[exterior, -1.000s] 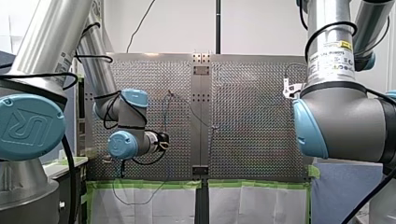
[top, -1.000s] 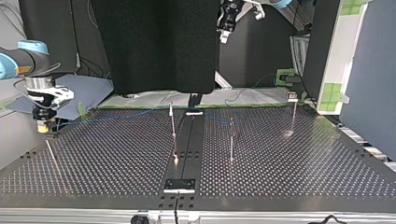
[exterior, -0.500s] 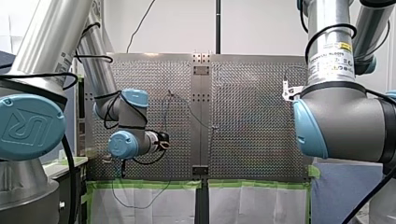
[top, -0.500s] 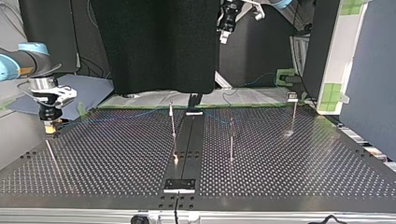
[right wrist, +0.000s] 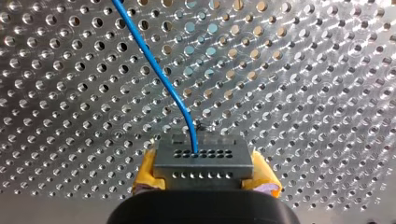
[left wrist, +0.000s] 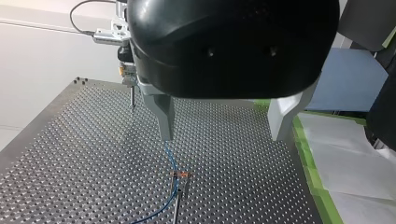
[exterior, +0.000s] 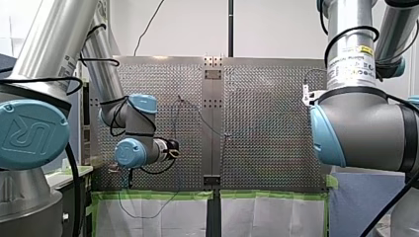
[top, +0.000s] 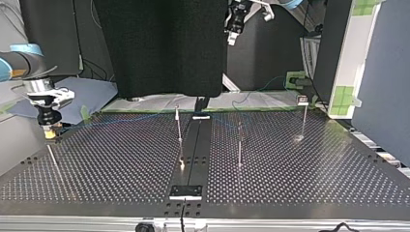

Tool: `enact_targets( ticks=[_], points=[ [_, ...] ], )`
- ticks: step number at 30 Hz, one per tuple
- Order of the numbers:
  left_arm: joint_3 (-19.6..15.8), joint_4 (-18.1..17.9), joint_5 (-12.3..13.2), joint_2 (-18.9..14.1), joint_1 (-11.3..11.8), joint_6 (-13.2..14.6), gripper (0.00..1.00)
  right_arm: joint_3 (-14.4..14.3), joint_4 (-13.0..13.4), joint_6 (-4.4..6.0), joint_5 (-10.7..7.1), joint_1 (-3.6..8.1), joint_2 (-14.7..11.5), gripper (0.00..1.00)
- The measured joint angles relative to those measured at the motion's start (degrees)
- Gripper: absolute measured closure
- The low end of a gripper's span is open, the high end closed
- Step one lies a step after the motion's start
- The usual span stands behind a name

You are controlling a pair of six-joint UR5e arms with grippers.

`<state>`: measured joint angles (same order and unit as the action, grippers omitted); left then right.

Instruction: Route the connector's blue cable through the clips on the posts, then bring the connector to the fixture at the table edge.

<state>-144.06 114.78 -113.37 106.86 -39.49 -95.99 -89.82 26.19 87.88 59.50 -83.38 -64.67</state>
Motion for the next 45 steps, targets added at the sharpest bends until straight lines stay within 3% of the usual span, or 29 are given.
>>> enact_targets(
  ticks=[12, 17, 31, 45],
  points=[
    [0.16, 0.01, 0.02, 0.01, 0.04, -0.15, 0.0, 0.01, 1.93, -0.56, -5.21, 0.96, 0.51, 1.0],
    [0.21, 0.05, -0.01, -0.01, 0.07, -0.18, 0.0, 0.02, 2.3, -0.25, -6.25, 1.2, 0.58, 1.0],
    [0.29, 0.25, -0.57, 0.02, 0.06, -0.07, 0.0, 0.31, 1.95, 0.07, -4.13, 2.18, 0.79, 1.0],
    [0.4, 0.22, -0.58, 0.0, 0.06, -0.09, 0.0, 2.4, 0.32, -0.22, -3.05, 1.14, 2.19, 1.0]
  ],
)
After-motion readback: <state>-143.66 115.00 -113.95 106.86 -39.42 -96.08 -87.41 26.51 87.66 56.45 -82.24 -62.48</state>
